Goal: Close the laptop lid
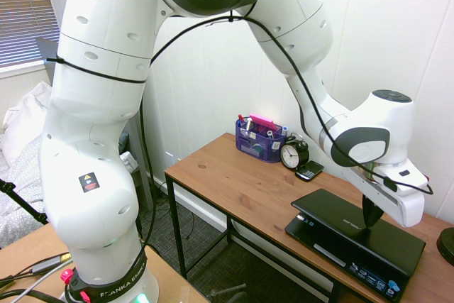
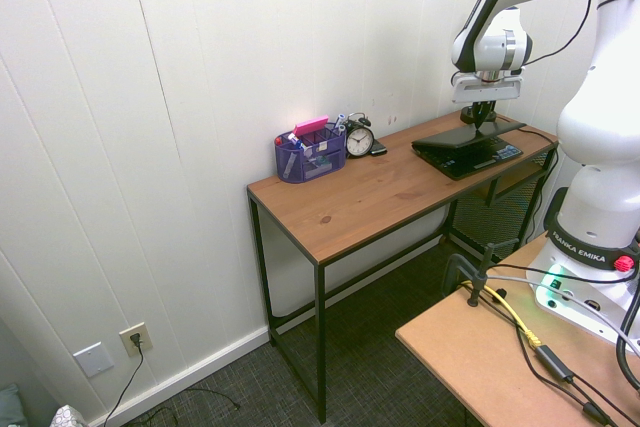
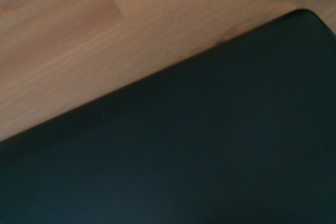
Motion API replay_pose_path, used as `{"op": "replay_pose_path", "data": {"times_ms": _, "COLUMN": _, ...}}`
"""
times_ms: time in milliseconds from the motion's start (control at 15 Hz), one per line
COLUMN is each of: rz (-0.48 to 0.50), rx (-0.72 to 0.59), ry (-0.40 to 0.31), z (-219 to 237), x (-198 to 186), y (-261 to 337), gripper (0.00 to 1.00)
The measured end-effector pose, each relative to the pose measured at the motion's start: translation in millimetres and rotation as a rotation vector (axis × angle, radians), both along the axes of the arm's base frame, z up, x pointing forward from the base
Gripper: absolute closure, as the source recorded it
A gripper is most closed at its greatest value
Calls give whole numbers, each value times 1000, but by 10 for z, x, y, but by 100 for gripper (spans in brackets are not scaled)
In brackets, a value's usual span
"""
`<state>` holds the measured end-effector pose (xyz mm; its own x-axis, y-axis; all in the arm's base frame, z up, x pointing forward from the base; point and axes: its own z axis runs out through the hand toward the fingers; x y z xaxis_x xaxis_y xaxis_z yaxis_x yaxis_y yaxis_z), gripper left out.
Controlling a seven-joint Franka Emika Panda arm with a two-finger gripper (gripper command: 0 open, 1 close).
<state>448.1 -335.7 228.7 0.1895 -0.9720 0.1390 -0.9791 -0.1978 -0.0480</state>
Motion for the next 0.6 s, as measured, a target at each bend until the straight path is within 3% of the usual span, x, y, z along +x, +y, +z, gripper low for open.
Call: {"op": "replay_pose_path", "data": {"times_ms": 600, "rz": -12, "rx": 21, "ry": 25, "z": -343, "x": -228, "y": 56, "gripper": 100}}
